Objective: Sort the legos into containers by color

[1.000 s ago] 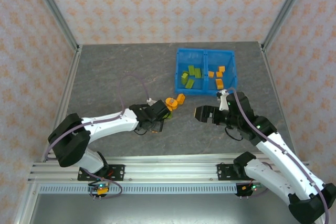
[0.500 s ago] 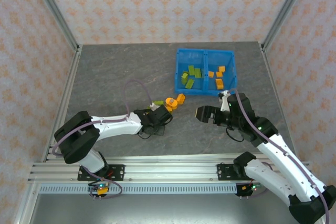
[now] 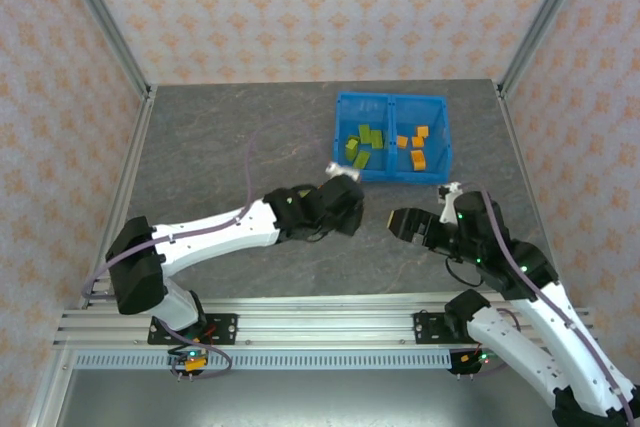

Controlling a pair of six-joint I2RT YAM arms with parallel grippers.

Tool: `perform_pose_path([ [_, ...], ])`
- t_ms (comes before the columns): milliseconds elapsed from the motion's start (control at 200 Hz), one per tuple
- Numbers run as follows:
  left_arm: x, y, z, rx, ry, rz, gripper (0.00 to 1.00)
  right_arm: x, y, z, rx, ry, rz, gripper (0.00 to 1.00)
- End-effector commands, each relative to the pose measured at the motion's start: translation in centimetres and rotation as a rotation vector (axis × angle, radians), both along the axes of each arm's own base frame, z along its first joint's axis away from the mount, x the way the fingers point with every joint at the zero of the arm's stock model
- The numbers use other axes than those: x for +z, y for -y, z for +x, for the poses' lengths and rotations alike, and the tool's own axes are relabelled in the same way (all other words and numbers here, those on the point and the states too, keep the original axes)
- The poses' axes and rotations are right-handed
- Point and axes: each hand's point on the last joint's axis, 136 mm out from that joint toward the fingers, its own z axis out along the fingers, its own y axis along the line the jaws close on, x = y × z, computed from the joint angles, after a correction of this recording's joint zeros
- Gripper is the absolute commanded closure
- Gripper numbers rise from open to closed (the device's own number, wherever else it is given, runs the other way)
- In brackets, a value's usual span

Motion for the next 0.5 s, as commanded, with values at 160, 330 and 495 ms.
perform_pose_path([
  [160, 4.5, 9.1, 8.5, -0.089, 0.257, 0.130, 0.71, 0.7, 10.2, -2.5, -0.457, 0.002, -0.179, 0.01],
  [330, 4.2, 14.0, 14.1, -0.074, 0.361, 0.173, 0.71, 1.7, 11.0, -2.5, -0.496, 0.039, -0.176, 0.01],
  [495, 1.8, 14.8, 19.0, -0.016, 0.397, 0.130, 0.70, 1.2, 11.0, -2.1, -0.498, 0.037, -0.193, 0.01],
])
